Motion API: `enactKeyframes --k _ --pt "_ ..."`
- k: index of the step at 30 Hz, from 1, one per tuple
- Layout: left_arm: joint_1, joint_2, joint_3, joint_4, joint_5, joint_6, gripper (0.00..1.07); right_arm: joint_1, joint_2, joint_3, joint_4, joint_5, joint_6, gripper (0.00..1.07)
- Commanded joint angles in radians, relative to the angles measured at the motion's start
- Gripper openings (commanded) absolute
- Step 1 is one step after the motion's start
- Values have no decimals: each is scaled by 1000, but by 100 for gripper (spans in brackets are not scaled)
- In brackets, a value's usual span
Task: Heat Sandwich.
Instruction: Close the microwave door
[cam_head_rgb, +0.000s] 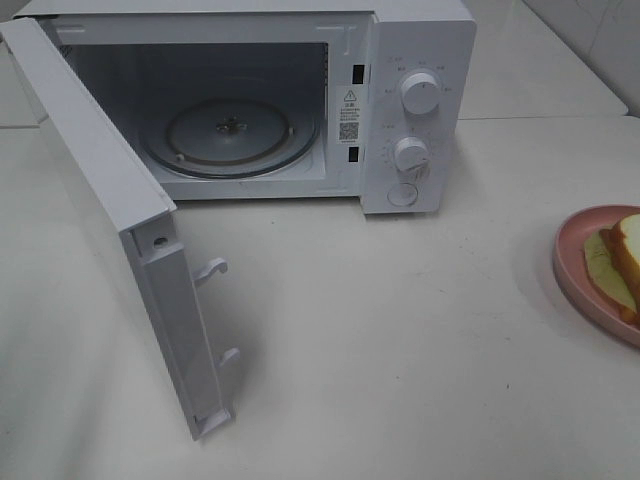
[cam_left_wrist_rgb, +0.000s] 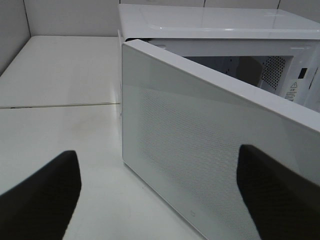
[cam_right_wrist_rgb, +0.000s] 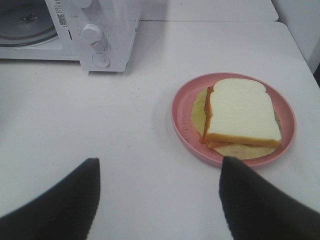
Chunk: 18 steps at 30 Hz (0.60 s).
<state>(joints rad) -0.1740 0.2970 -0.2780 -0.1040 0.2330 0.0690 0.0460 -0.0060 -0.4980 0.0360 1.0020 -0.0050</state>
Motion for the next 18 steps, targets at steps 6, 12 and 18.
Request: enactKeyframes --k 6,12,18 --pt "-25 253 24 -7 -328 -6 75 -4 -25 2 -1 -5 -9 67" --pt "-25 382 24 -7 -437 -6 58 -4 -25 2 -1 -5 -9 67" --pt "-25 564 24 -7 -560 -34 26 -4 -25 2 -1 -5 -9 67"
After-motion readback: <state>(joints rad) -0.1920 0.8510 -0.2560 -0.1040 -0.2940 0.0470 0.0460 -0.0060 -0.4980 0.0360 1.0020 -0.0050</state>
